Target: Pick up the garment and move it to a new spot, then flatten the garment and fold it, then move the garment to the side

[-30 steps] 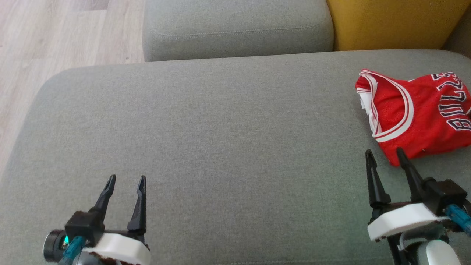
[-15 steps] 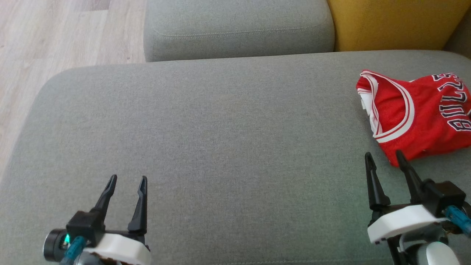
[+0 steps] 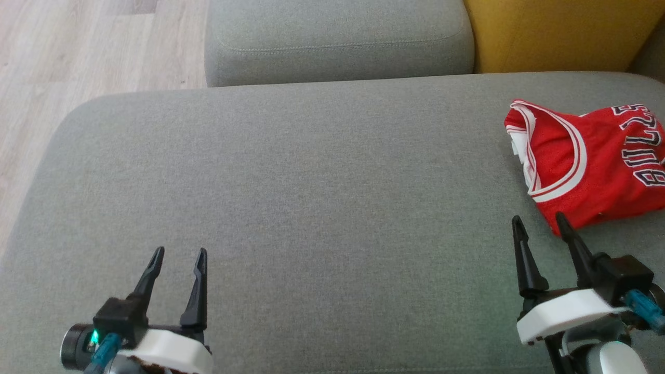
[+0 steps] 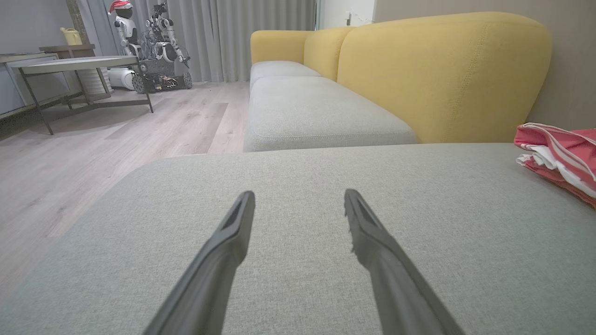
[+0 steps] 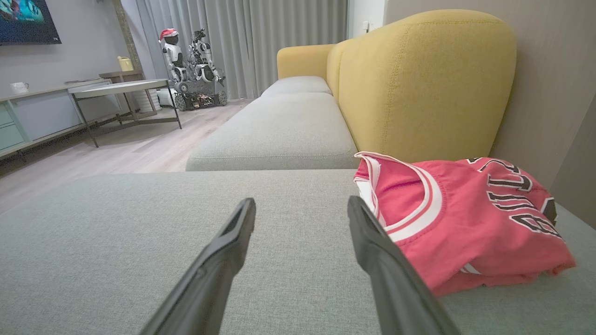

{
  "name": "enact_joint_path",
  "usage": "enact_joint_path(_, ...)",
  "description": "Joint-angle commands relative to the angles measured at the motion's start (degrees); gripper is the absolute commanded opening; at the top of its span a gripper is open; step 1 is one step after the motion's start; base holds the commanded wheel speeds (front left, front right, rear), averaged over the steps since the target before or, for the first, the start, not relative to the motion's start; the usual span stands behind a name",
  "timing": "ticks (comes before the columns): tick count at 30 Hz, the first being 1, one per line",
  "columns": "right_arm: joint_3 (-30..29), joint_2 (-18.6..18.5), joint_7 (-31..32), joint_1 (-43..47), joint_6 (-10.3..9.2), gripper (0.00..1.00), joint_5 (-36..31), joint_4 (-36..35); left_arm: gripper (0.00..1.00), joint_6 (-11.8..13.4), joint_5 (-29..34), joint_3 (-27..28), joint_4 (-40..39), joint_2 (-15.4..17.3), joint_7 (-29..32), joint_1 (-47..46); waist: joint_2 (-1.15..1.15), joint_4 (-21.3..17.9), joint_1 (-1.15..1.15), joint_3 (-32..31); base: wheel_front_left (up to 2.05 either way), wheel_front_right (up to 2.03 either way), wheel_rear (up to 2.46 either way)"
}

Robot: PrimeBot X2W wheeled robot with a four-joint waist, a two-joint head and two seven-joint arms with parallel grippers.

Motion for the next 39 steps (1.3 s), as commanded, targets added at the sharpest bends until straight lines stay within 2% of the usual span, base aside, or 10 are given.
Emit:
enact_joint_path(1, 1.53, -0.27, 0.07, -1.60, -0.04, 1.00, -0.36, -2.12, 1.00, 0.39, -0.14, 2.14, -1.88, 1.12, -0.47, -2.81, 0.00, -0.01, 0.00, -0.04, 0.00, 0.00, 0.00)
enact_joint_path(8, 1.63, -0.27, 0.36, -1.64, -0.04, 1.00, -0.51, -2.20, 1.00, 0.61, 0.06, 1.77, -1.79, 1.41, -0.50, -3.00, 0.00, 0.02, 0.00, -0.02, 0.00, 0.00, 0.00)
enact_joint_path(9, 0.11, 0.00, 0.09, 0.00, 0.00, 0.00, 0.00, 0.00, 0.00, 0.35, -0.01, -0.19, 0.00, 0.32, 0.00, -0.01, 0.00, 0.01, 0.00, -0.02, 0.00, 0.00, 0.00)
enact_joint_path(15, 0.26, 0.04, -0.02, 0.41, 0.00, 0.00, 1.31, 2.84, 0.00, 0.16, -1.20, -0.29, 2.54, -0.60, 0.19, 0.59, 0.00, -0.02, 0.00, 0.01, 0.00, 0.00, 0.00)
enact_joint_path(39, -0.06, -0.79, 0.52, -1.76, -0.01, 0.00, 18.88, 5.00, 0.00, -2.69, -16.76, 3.27, 4.32, -1.93, 3.44, -1.94, 0.00, -0.35, 0.00, 0.30, 0.00, 0.00, 0.00)
